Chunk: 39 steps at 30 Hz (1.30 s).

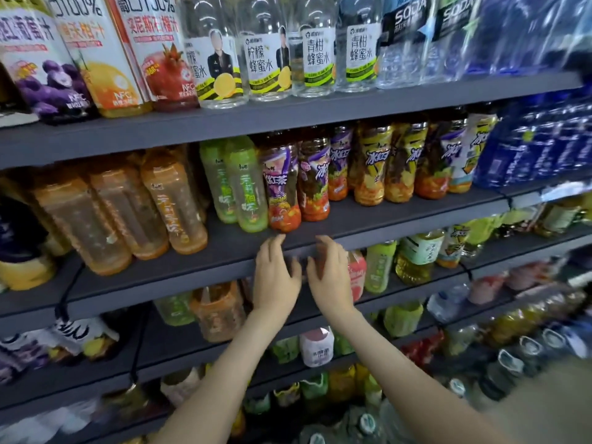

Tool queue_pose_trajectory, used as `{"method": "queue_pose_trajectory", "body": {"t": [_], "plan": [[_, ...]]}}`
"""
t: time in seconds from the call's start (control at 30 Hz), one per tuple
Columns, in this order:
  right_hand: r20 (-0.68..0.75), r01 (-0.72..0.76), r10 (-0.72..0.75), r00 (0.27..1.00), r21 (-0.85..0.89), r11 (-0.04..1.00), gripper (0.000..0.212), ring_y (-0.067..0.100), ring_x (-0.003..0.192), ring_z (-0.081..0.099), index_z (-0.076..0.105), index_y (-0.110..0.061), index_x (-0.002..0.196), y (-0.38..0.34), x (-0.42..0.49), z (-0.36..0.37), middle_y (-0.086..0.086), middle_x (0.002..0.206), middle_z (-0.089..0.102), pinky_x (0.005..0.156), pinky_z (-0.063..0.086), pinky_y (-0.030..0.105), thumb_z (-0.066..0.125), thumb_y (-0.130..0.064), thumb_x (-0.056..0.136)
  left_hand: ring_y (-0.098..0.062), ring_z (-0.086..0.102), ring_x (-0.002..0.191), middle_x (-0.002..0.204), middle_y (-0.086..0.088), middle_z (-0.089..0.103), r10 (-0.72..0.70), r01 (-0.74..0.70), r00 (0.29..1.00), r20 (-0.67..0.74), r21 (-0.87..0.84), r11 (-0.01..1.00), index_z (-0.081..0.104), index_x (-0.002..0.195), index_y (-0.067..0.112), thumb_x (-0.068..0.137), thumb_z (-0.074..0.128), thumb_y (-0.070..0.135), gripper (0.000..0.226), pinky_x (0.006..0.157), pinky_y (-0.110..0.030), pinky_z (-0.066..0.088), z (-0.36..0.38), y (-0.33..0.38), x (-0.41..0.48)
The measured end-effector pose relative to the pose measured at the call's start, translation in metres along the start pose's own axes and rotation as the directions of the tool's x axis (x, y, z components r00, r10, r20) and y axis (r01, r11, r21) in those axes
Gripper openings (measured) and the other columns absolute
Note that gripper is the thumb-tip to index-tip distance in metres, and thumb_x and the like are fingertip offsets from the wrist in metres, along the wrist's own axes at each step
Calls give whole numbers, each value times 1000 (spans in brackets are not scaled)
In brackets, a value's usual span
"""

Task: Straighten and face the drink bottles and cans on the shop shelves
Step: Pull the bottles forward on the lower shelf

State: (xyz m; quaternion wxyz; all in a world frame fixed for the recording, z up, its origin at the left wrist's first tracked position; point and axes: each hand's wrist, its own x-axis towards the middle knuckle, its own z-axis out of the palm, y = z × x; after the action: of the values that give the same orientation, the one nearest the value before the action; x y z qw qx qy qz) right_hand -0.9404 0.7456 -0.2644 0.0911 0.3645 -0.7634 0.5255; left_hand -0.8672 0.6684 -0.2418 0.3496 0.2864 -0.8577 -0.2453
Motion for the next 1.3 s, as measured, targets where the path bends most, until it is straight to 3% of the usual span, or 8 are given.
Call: {"method": "queue_pose_trajectory", "body": {"t": [0.13, 0.33, 0.47, 0.6, 0.7, 0.93, 1.1, 1.3], "plan": [[-31, -105, 103, 994, -47, 993, 25, 20, 99, 51, 51, -7, 116, 31, -24, -23, 6, 107, 55, 82, 41, 26, 54, -12, 92, -24, 46, 121, 128, -6, 51, 139, -133, 979, 147, -48, 990, 50, 127, 11, 92, 52, 14, 35, 98, -33, 39, 26, 9, -26], [-10, -533, 533, 846, -33, 846, 38, 26, 106, 53, 44, -3, 124, 102, -10, -55, 10, 116, 54, 80, 42, 30, 58, -13, 90, -26, 55, 112, 127, -7, 54, -128, 71, 904, 408, 152, 986, 44, 129, 16, 96, 47, 26, 35, 84, -37, 49, 62, 6, -30], [67, -633, 631, 773, 6, 774, 38, 27, 95, 59, 49, -1, 117, 147, 14, -68, 8, 106, 60, 68, 40, 28, 64, -10, 84, -29, 54, 113, 127, -9, 54, -240, 143, 857, 457, 237, 961, 42, 129, 15, 96, 45, 28, 36, 82, -38, 48, 91, 6, -27], [145, -639, 629, 764, 31, 769, 43, 21, 89, 56, 48, -5, 115, 175, 39, -70, 2, 99, 56, 65, 41, 26, 71, -12, 80, -31, 54, 111, 126, -12, 53, -335, 222, 838, 431, 292, 930, 42, 128, 14, 95, 48, 31, 39, 81, -38, 47, 123, 9, -20], [188, -623, 606, 773, 39, 781, 48, 16, 89, 49, 44, -7, 117, 191, 52, -67, 0, 102, 51, 72, 40, 26, 72, -13, 79, -31, 58, 102, 119, -12, 55, -417, 326, 832, 367, 285, 902, 41, 123, 11, 94, 50, 40, 42, 68, -34, 42, 141, 13, -15], [226, -484, 488, 843, -74, 872, 62, 26, 99, 57, 39, -5, 116, 224, 56, -61, 11, 112, 55, 73, 46, 32, 76, -30, 73, -31, 59, 92, 112, -14, 54, -445, 395, 861, 246, 229, 890, 40, 114, 5, 94, 54, 35, 39, 62, -32, 36, 161, 13, -22], [267, -503, 476, 838, 38, 864, 64, 20, 102, 55, 41, -14, 121, 214, 21, -83, 4, 111, 54, 81, 47, 32, 77, -23, 69, -27, 56, 105, 118, -8, 53, -388, 309, 826, 409, 248, 918, 43, 116, 12, 92, 55, 38, 38, 79, -34, 48, 152, 5, -27], [314, -330, 297, 902, 56, 942, 52, 11, 94, 56, 45, -19, 112, 164, -6, -98, -6, 104, 54, 76, 49, 30, 78, -21, 72, -21, 58, 106, 121, -1, 59, -210, 167, 902, 376, 145, 975, 47, 123, 18, 93, 54, 26, 33, 84, -39, 50, 114, 6, -20]]}}
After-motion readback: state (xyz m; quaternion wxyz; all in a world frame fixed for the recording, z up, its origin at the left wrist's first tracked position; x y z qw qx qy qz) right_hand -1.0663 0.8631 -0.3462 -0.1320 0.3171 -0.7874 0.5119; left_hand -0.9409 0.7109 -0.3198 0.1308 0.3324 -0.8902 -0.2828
